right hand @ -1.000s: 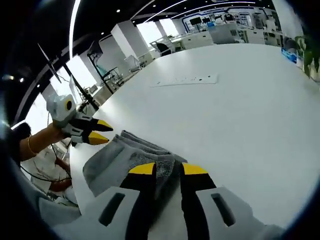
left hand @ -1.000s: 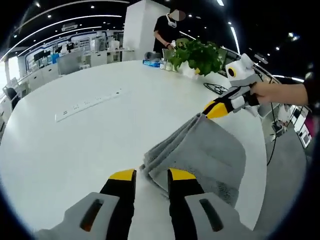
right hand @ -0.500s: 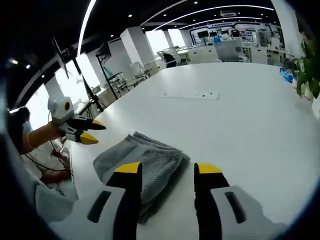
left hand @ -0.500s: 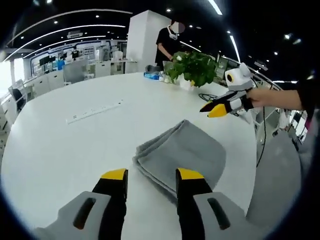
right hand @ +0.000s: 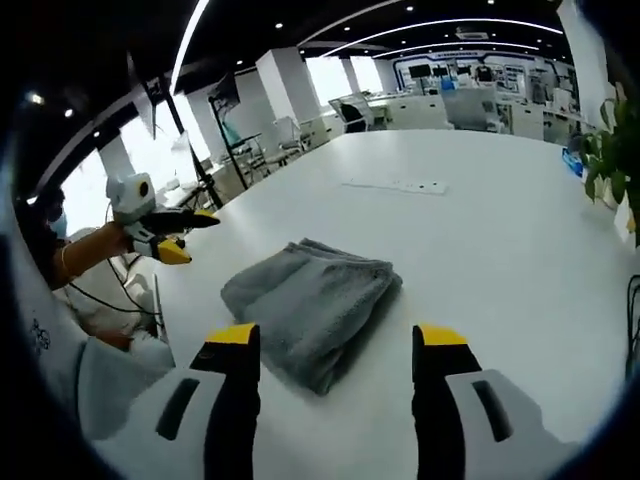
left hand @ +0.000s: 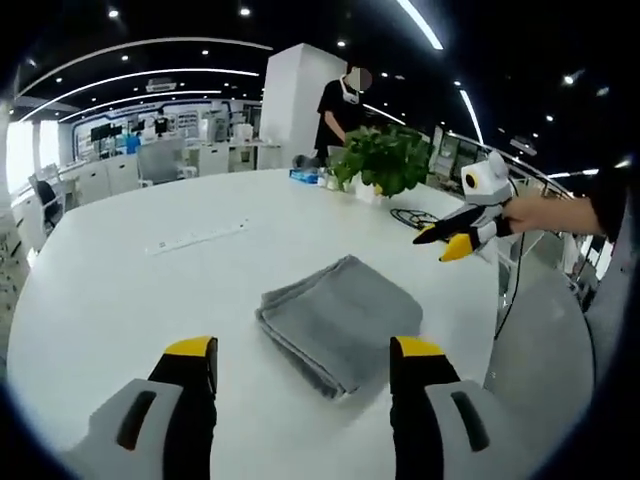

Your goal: Fold the towel on the table until its edges align and the towel forms a compact rectangular stack.

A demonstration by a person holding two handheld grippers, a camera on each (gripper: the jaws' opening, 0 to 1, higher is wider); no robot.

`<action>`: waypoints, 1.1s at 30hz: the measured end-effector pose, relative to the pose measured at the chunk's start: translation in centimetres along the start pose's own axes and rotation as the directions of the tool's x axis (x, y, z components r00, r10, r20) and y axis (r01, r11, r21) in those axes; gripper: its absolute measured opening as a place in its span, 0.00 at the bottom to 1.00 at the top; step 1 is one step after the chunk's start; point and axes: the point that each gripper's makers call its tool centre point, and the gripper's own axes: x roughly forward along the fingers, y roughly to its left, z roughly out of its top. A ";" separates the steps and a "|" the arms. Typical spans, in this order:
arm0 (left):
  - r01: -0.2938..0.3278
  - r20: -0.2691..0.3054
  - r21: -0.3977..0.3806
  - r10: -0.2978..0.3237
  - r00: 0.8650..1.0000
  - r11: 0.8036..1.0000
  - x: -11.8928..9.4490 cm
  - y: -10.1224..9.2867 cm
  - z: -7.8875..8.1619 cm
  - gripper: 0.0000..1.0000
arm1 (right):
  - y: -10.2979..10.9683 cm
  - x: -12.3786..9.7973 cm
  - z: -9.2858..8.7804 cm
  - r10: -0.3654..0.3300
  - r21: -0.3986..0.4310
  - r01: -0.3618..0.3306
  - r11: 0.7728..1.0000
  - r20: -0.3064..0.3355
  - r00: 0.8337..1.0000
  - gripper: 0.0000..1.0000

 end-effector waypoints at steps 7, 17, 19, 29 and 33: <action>-0.011 0.006 -0.013 0.011 1.000 1.000 -2.0 -1.2 -1.5 0.81 | 2.0 -1.3 -1.8 0.006 0.018 -0.006 1.000 0.014 1.000 0.70; -0.026 0.021 -0.023 0.027 0.999 0.999 -4.0 -2.0 -2.3 0.81 | 3.8 -2.5 -2.9 0.014 0.035 -0.015 0.999 0.023 1.000 0.68; -0.026 0.021 -0.031 0.027 0.999 0.999 -4.1 -2.2 -2.5 0.81 | 4.1 -2.7 -3.1 0.016 0.052 -0.018 0.998 0.030 0.999 0.67; -0.059 0.033 -0.031 0.060 0.998 0.998 -4.8 -2.7 -2.7 0.87 | 4.3 -3.3 -3.5 -0.039 0.025 0.037 0.999 0.071 0.997 0.80; -0.066 0.048 -0.026 0.067 0.997 0.997 -5.0 -2.8 -2.5 0.90 | 4.2 -3.7 -3.5 -0.055 0.030 0.053 0.998 0.090 0.994 0.87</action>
